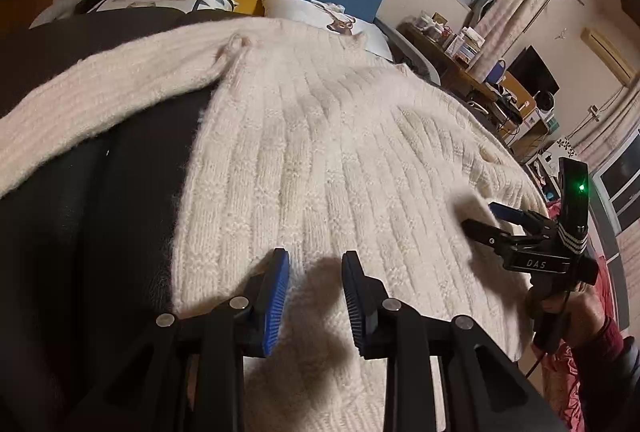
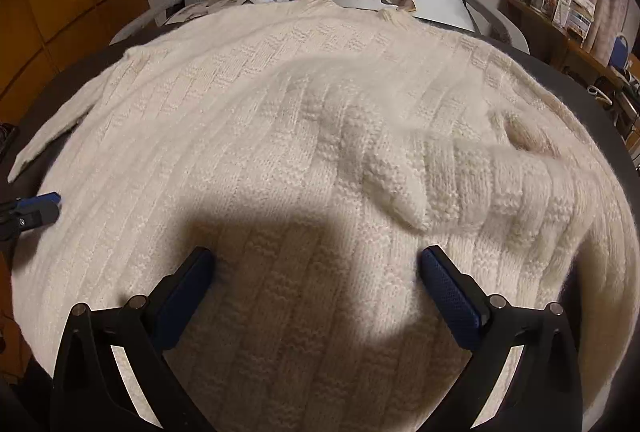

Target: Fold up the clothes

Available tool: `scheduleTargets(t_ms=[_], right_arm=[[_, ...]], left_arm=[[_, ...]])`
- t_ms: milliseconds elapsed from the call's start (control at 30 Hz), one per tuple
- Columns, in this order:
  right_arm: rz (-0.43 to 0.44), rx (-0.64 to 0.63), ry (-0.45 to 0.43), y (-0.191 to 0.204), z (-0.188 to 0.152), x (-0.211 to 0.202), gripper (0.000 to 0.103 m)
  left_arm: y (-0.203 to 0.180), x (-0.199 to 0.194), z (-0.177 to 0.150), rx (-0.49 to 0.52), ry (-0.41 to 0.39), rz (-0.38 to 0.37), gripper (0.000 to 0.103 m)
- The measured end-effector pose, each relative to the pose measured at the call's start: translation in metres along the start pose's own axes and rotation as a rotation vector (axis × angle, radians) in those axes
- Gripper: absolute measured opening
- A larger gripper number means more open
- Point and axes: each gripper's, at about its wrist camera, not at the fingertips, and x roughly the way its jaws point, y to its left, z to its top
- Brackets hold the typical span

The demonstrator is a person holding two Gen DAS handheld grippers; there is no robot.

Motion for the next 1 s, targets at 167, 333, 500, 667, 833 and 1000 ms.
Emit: scheduleTargets(t_ms=[167, 333, 500, 667, 833, 1000], right_arm=[[-0.016, 0.039, 0.07, -0.001, -0.006, -0.011, 0.103], [0.062, 0.127, 0.008, -0.002, -0.023, -0.048, 0.103], [-0.032, 0.069, 0.016, -0.002, -0.065, -0.047, 0.103], [-0.046, 0.048, -0.021, -0.006, -0.079, -0.046, 0.103], [-0.04, 0.055, 0.006, -0.01, -0.071, -0.041, 0.103], [0.004, 0.083, -0.083, -0.002, -0.053, -0.062, 0.103]], left_arm=[[0.015, -0.022, 0.01, -0.128, -0.023, -0.043, 0.029], [0.004, -0.037, 0.012, -0.052, -0.089, -0.031, 0.03], [-0.002, -0.009, -0.007, 0.003, -0.002, -0.02, 0.03], [0.004, -0.014, -0.024, -0.035, -0.028, -0.04, 0.029], [0.036, -0.037, -0.013, -0.151, -0.055, -0.091, 0.031], [0.136, -0.097, 0.01, -0.408, -0.215, 0.016, 0.031]])
